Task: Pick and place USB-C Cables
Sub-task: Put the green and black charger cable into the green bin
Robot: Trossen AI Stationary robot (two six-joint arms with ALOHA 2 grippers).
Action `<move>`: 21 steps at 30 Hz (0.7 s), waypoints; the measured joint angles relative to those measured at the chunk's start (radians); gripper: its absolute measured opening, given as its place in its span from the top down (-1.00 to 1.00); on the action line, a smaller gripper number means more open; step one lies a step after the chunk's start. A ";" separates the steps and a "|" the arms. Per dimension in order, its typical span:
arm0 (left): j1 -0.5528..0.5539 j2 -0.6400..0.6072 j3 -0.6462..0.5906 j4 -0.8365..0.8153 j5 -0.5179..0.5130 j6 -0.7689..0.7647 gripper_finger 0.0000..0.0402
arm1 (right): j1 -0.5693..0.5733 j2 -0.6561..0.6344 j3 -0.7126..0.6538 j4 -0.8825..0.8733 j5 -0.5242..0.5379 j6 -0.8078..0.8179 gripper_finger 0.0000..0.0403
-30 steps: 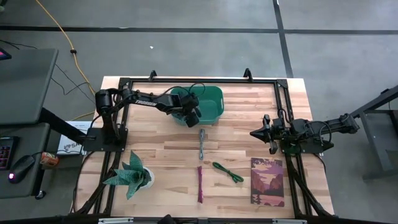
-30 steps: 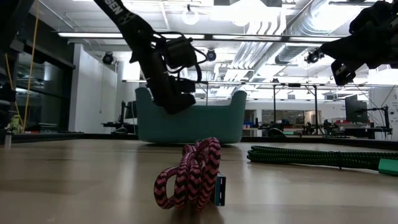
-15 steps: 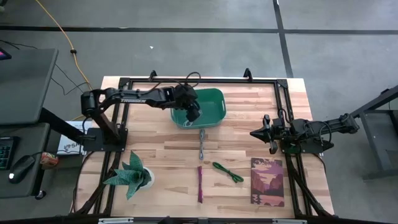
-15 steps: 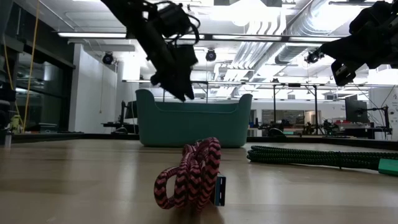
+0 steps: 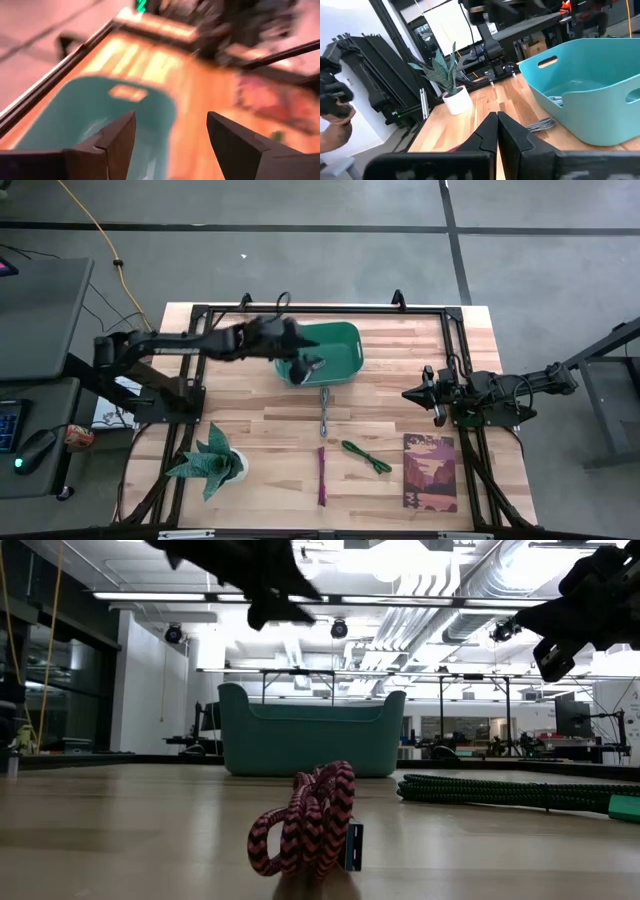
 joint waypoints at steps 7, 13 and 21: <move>-0.130 -0.215 -0.307 0.381 -0.018 -0.028 -0.12 | 0.000 0.000 0.000 0.000 0.000 0.004 1.00; -0.226 -0.378 -0.535 0.677 -0.033 -0.027 -0.12 | 0.000 0.000 0.000 0.006 0.030 0.033 1.00; -0.285 -0.508 -0.625 0.683 -0.034 0.038 -0.12 | 0.000 0.000 0.000 0.108 0.054 0.056 1.00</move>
